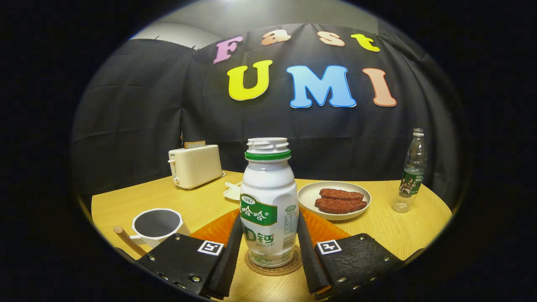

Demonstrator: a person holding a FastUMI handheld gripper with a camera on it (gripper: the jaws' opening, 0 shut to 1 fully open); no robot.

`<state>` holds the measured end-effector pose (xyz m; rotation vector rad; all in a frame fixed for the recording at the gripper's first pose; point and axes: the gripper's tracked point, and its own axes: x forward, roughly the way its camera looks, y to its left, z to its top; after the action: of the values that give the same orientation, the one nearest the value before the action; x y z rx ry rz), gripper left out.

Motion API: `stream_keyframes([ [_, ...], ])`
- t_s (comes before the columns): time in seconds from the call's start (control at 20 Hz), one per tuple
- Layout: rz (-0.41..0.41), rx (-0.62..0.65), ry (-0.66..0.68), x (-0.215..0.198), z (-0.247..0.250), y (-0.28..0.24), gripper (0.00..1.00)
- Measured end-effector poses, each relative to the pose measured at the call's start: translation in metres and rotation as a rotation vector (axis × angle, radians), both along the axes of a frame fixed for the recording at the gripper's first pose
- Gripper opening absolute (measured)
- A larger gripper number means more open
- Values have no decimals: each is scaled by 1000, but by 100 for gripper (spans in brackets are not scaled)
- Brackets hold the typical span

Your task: Take the bottle from table, then pour the juice into the cup, finally place the bottle on the coaster

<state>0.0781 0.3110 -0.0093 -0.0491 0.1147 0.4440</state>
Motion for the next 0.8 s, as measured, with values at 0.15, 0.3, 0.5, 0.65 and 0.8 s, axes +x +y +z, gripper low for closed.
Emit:
stream_keyframes([
  [0.15,1,0,-2,1,0,0,68],
  [0.3,0,1,9,-1,-3,0,71],
  [0.5,-19,-4,-7,-2,-1,-8,78],
  [0.65,-23,14,-47,-7,13,-12,97],
  [0.8,-19,16,-86,-15,31,-15,98],
])
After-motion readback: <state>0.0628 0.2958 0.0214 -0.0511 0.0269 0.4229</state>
